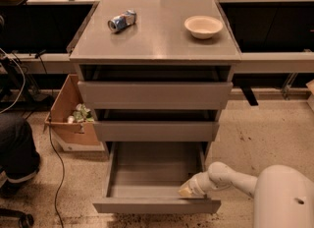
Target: Open bottom drawer
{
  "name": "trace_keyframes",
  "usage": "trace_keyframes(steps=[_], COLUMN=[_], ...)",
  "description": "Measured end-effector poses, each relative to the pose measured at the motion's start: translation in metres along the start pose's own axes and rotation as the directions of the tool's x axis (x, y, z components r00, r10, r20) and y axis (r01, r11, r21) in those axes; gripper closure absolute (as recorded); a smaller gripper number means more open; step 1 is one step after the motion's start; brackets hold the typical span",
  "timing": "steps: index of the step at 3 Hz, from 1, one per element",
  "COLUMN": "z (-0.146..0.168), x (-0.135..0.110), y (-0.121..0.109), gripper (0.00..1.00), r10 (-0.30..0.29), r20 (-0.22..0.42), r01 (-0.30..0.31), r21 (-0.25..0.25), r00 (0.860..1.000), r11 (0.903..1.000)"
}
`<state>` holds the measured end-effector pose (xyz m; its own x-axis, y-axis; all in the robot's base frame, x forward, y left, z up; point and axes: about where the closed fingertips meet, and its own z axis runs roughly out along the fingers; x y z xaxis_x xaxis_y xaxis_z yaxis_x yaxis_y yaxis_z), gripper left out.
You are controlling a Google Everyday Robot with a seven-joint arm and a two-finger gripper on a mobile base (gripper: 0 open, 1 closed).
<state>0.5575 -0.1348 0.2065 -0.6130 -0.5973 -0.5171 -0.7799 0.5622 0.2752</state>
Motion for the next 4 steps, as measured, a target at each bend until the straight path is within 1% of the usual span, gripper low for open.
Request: trace_keyframes(steps=[1, 2, 3, 4], z=[0.027, 0.052, 0.059, 0.058], x=[0.01, 0.023, 0.025, 0.025], y=[-0.005, -0.005, -0.005, -0.004], gripper=[0.93, 1.0, 1.0, 1.0], r10=[0.039, 0.077, 0.095, 0.095], r20=[0.021, 0.014, 0.003, 0.003], r01=[-0.039, -0.076, -0.095, -0.095], r21=[-0.012, -0.042, -0.057, -0.057], r00=[0.999, 0.997, 0.995, 0.995], r11=[0.9992, 0.9962, 0.9938, 0.9938])
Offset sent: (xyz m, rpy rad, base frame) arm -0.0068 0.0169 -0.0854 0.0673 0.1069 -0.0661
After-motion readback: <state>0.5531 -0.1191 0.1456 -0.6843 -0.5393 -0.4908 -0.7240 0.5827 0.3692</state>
